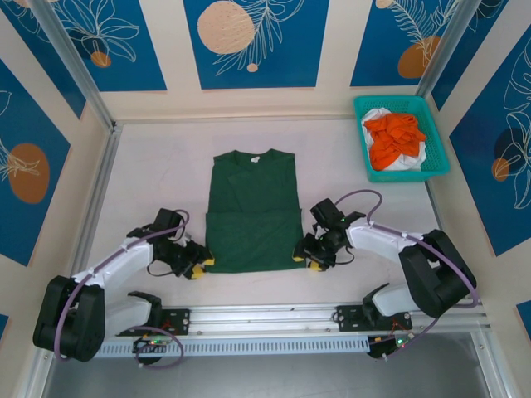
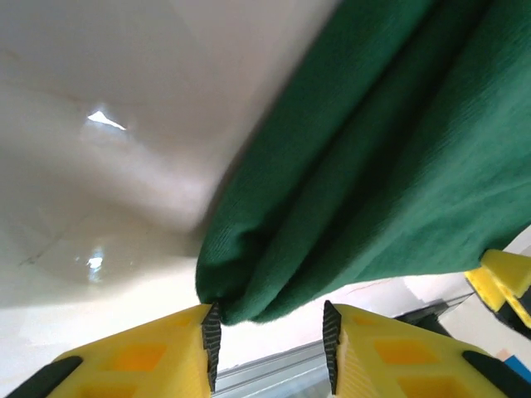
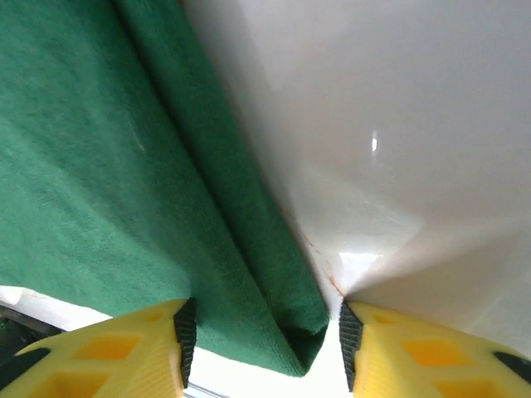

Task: Fold and stack the t-shirts

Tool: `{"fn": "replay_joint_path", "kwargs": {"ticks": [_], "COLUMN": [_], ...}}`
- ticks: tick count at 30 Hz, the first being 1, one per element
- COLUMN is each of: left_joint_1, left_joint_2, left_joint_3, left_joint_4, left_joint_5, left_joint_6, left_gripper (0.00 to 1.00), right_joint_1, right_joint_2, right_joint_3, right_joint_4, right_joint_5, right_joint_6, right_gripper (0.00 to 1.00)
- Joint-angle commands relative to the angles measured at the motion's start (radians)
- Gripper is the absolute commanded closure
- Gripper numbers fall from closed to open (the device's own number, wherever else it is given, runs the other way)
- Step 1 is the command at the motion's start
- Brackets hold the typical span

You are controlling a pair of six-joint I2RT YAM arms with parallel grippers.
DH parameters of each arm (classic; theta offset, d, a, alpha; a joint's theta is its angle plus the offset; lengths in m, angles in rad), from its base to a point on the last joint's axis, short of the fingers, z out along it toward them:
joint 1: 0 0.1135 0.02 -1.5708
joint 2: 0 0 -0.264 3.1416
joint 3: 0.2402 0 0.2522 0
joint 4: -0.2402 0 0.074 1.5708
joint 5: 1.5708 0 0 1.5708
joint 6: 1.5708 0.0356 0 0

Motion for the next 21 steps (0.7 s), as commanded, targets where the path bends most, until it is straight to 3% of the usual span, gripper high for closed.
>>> {"fn": "replay_joint_path", "kwargs": {"ticks": [1,5,8,13,17,21], "left_joint_1": [0.009,0.007,-0.002,-0.01,-0.024,-0.041], "left_joint_2": [0.006,0.02,0.024,0.024,0.031,0.038], "left_joint_3": [-0.018,-0.03,-0.031,-0.052,-0.053,-0.051], "left_joint_4": [0.048,0.067,0.058,0.088,0.103,0.105], "left_joint_5": [-0.018,-0.033,-0.036,-0.054,-0.078,-0.071], "left_joint_6": [-0.038,-0.047,-0.037,-0.049,-0.064,-0.066], "left_gripper": [0.63,0.64,0.6,0.75,0.8,0.6], "right_joint_1": [0.011,-0.001,-0.004,-0.009,-0.016,-0.022], "right_joint_2": [0.034,0.059,0.074,0.072,0.07,0.069], "right_joint_3": [0.006,0.005,0.007,0.008,0.017,0.022], "right_joint_4": [0.011,0.011,0.018,0.016,-0.004,-0.007], "right_joint_5": [0.012,0.021,0.007,0.011,0.013,0.01], "right_joint_6": [0.014,0.017,0.015,0.01,-0.004,-0.006], "right_gripper": [0.55,0.63,0.73,0.86,0.92,0.94]}}
